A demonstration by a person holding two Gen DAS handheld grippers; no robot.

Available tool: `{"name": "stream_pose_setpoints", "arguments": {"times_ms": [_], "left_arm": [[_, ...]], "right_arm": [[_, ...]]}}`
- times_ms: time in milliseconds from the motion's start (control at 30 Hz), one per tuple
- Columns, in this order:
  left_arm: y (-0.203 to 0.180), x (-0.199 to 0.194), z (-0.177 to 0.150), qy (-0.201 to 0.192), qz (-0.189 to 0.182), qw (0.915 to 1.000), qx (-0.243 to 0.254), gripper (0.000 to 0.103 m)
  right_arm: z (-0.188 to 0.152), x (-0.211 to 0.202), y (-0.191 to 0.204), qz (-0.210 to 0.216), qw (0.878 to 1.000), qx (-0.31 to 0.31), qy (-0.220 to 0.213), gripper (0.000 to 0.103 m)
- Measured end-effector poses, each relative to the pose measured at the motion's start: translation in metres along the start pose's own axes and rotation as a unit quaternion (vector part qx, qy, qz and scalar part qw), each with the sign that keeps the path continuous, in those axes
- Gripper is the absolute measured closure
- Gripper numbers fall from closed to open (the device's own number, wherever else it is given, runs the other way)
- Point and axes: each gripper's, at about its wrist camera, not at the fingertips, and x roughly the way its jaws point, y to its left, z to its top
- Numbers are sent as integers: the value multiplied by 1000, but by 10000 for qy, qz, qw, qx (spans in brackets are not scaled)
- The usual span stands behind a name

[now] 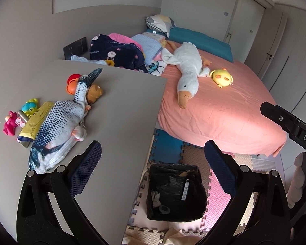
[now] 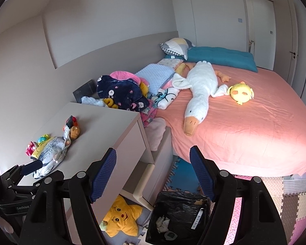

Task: Collect trash
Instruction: 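Move both grippers back over the desk, then grasp the blue fish plush with the right gripper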

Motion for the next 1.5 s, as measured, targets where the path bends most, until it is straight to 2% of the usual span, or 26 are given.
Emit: {"name": "stream_pose_setpoints", "arguments": {"times_ms": [333, 700, 1200, 1500], "left_arm": [[50, -17, -12, -12, 481, 9981, -384, 6], [111, -42, -33, -55, 974, 9915, -866, 6], [184, -66, -56, -7, 1449, 9794, -1406, 6], [221, -64, -58, 15, 1581, 9733, -1662, 6]], "right_arm": [[2, 24, 50, 504, 9981, -309, 188, 28], [-5, 49, 116, 1022, 9912, -675, 510, 28], [-12, 78, 200, 1609, 9771, -1069, 889, 28], [-16, 99, 237, 1707, 9709, -1297, 1065, 28]]}}
